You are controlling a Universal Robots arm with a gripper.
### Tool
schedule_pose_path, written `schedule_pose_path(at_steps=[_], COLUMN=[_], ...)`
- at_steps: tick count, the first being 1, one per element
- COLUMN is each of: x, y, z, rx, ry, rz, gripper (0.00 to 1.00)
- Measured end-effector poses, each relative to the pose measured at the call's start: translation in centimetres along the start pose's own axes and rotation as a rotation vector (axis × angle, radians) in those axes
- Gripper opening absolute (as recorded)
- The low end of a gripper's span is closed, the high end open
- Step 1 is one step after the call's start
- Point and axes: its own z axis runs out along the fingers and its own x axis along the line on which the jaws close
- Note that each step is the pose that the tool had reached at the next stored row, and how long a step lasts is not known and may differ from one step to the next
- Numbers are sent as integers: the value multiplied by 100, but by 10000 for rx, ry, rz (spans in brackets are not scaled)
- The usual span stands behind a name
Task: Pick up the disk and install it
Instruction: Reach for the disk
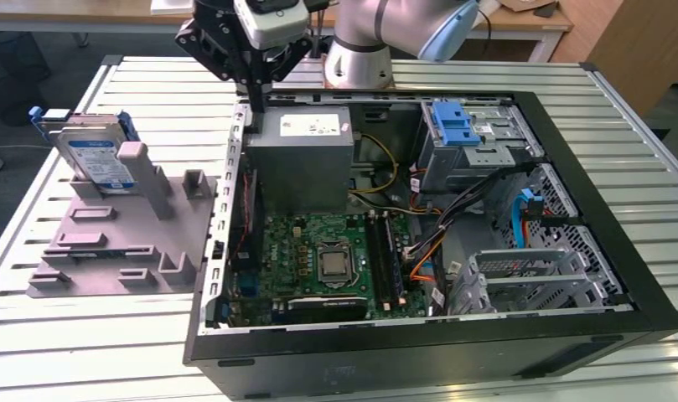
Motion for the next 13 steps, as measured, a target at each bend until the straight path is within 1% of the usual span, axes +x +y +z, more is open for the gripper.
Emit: schedule_pose_path(at_steps=[13], x=[28], y=[-2], z=[4], rx=[0], ry=[0], rz=[0], gripper=[11])
